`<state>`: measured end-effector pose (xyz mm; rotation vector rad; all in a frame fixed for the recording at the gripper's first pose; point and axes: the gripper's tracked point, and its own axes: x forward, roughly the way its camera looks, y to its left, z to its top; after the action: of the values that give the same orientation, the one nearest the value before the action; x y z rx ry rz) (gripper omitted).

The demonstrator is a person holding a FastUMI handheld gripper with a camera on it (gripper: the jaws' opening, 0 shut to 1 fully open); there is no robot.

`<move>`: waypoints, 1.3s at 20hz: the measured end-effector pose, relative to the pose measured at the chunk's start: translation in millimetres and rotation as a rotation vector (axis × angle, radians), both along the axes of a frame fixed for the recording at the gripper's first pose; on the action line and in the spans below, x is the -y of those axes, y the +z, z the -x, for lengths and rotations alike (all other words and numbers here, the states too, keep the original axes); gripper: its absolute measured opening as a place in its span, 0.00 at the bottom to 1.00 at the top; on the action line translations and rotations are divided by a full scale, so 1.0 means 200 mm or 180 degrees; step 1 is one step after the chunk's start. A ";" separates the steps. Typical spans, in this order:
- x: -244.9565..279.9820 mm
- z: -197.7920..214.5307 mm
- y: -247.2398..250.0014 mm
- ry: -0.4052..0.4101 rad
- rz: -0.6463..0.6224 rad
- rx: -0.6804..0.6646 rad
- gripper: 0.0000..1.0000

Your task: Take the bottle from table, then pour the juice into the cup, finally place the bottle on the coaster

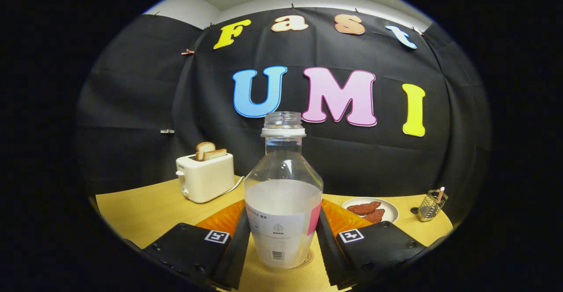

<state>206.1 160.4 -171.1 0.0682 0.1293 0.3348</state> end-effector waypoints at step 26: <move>0.04 -0.23 -0.58 -0.0519 0.0058 -0.0315 0.77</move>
<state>252.6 152.5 -286.9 0.0768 0.2234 0.1675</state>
